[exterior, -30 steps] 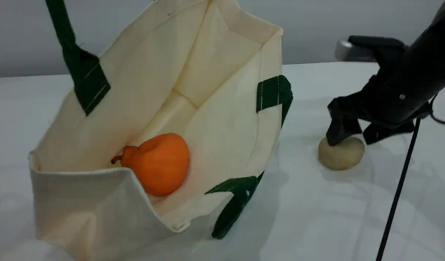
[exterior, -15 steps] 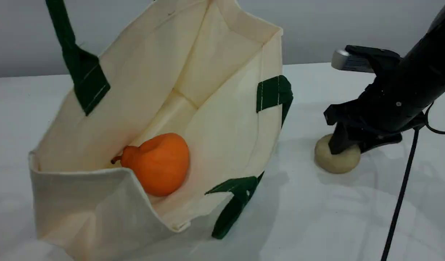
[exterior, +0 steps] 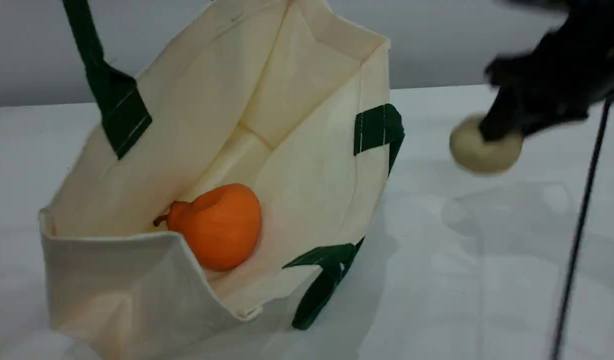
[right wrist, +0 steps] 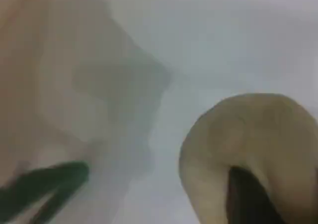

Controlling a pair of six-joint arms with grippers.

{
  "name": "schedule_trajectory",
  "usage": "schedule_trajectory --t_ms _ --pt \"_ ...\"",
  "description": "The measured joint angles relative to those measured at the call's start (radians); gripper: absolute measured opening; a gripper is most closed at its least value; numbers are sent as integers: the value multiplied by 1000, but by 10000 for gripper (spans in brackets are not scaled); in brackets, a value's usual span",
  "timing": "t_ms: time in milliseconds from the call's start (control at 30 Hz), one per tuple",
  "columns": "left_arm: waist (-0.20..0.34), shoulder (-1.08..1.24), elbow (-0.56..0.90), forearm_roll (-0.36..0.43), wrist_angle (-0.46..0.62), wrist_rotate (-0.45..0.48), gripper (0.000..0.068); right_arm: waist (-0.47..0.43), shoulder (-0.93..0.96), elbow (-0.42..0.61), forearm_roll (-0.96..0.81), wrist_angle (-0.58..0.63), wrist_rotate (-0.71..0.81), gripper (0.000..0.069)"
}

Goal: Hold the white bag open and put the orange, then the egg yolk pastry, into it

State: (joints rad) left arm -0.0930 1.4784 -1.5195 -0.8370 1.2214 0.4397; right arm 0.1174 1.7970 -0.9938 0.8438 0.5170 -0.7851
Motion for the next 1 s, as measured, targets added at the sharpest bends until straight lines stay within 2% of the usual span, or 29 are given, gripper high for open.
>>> schedule_trajectory --t_ms 300,433,567,700,1000 --pt "0 0 0 0 0 1 74 3 -261 0 110 132 -21 188" --pt "0 0 0 -1 0 1 74 5 -279 0 200 224 -69 186" --pt "0 0 0 -1 0 1 74 60 -278 0 257 263 -100 185" --pt "0 0 0 -1 0 1 74 161 -278 0 254 202 -97 185" --pt "0 0 0 -1 0 1 74 408 -215 0 260 -22 -61 185"
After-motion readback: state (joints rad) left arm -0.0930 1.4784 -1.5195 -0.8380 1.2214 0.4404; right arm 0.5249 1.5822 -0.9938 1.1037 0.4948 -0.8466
